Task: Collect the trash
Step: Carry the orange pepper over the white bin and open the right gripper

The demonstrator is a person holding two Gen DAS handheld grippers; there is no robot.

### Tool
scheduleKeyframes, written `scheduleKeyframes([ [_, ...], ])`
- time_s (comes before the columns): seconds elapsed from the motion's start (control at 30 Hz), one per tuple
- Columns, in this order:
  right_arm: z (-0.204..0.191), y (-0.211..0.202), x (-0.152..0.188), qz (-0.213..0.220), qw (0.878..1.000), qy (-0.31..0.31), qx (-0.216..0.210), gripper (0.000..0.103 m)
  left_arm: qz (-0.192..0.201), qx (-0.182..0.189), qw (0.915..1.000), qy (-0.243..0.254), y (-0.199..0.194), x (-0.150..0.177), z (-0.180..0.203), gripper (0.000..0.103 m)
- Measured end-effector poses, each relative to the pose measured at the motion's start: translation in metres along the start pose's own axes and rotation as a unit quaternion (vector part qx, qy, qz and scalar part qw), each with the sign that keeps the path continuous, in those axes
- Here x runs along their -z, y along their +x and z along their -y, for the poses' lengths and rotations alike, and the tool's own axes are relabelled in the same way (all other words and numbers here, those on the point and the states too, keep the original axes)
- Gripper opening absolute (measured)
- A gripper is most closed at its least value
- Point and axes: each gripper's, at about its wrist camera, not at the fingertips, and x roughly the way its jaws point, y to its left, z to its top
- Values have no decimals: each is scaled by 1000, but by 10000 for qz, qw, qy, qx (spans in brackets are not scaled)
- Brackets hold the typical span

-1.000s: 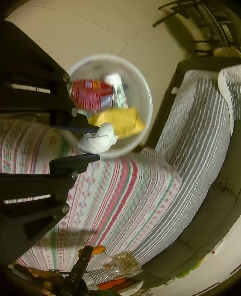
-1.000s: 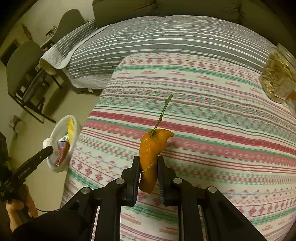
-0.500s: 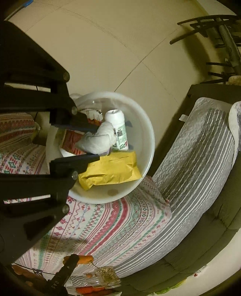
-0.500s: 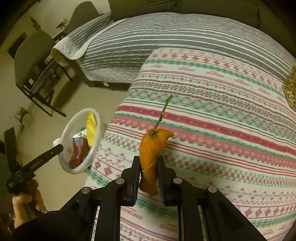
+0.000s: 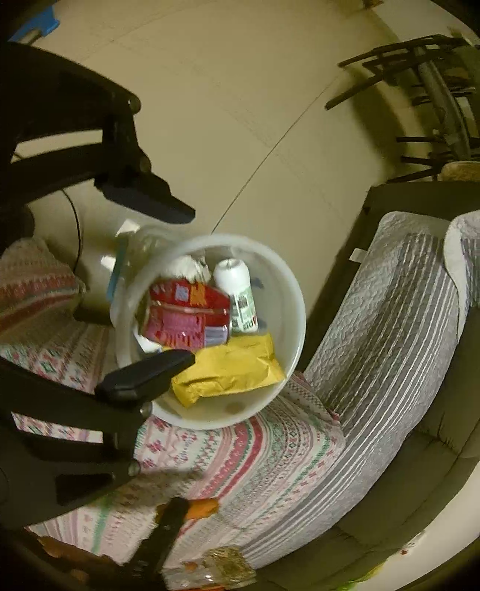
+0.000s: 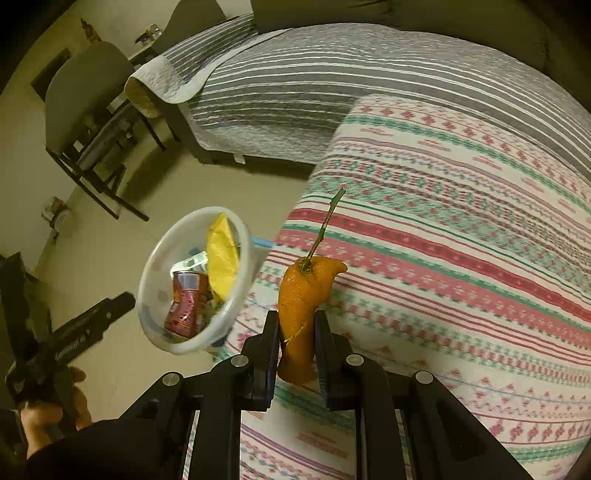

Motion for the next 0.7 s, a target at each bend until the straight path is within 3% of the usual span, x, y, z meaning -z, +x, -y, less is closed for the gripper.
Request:
scheduleKeyframes([
  [0.4, -58, 38, -2, -130, 9986, -419, -290, 19, -91, -478, 9987, 174, -11, 18, -44, 86],
  [0.7, -92, 59, -5, -143, 9968, -683, -379, 19, -103, -512, 9986, -29, -22, 24, -78, 89],
])
